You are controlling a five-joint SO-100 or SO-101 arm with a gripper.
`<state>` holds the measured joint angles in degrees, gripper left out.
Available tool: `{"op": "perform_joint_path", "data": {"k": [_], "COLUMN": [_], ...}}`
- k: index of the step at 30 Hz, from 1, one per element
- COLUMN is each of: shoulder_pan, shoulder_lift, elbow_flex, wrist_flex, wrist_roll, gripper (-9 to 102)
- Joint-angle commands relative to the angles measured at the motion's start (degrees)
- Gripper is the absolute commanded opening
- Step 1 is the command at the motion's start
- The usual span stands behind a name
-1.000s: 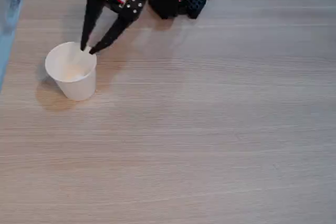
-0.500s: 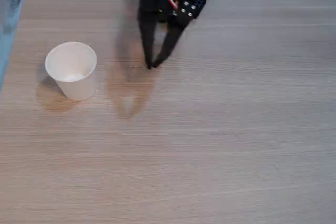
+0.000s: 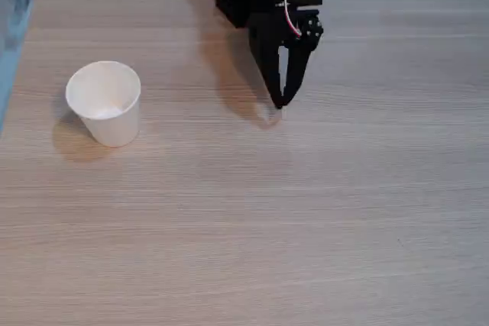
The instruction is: Grasp a block and put it in the bin.
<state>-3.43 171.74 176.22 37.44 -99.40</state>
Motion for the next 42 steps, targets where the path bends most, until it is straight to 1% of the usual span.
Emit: {"op": "perform_joint_path", "data": {"k": [1, 6, 12, 16, 17, 21, 29, 42], "shoulder_pan": [-0.79, -3.25, -4.48, -4.57, -4.48, -3.96, -6.06, -4.13], "shoulder_lift": [3.08, 7.12, 11.51, 17.84, 19.16, 19.16, 19.16, 19.16], "elbow_flex": [1.49, 1.49, 1.67, 1.76, 1.76, 1.76, 1.76, 1.76], "wrist_flex": [5.36, 17.14, 30.15, 38.58, 39.11, 39.11, 39.02, 39.02], "wrist_roll": [1.93, 6.94, 9.76, 11.43, 13.01, 13.18, 14.24, 14.24], "gripper": [0, 0, 0, 0, 0, 0, 0, 0]}}
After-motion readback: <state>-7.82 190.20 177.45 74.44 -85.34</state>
